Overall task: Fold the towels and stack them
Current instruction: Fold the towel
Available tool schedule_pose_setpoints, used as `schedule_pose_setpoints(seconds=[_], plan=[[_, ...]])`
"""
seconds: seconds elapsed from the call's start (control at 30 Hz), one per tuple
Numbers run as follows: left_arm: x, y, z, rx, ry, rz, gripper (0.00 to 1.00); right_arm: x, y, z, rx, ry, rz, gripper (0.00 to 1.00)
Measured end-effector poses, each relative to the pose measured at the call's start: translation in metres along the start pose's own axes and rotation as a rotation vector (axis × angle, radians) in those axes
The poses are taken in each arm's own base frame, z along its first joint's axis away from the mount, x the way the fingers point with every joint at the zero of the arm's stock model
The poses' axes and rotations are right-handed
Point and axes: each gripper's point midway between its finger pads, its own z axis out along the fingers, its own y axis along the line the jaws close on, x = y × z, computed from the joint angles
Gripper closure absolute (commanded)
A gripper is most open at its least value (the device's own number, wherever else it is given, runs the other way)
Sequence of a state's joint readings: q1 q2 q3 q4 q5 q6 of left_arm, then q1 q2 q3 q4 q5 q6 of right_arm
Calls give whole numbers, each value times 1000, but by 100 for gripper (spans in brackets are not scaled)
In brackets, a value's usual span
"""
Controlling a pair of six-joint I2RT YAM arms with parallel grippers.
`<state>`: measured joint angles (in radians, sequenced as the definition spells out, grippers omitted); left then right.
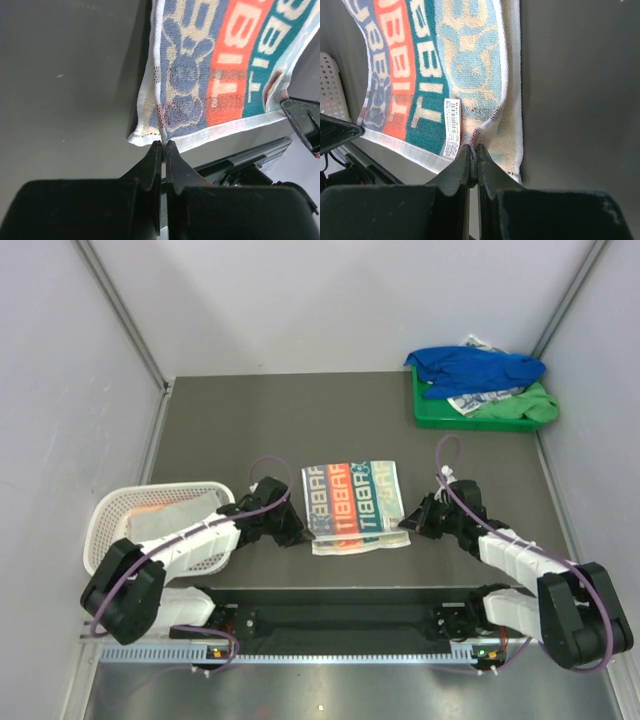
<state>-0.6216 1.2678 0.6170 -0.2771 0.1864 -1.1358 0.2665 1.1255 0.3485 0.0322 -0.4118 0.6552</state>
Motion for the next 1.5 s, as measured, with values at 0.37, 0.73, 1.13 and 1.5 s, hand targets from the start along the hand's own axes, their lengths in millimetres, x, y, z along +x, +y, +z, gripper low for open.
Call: schedule_pose_setpoints(seconds=[0.37, 0.73, 1.13, 1.5], plan=[[29, 23, 21, -23, 91, 3, 100, 17, -15, 3, 20, 23, 12, 84], [35, 21, 20, -6, 116, 44, 63, 20, -19, 1, 38, 24, 6, 68], [-16, -32, -29, 77, -44, 171, 59, -37, 11, -26, 68, -138, -106, 60], [-107, -91, 48, 123, -63, 167, 66, -121, 49, 49, 12, -115, -110, 68]])
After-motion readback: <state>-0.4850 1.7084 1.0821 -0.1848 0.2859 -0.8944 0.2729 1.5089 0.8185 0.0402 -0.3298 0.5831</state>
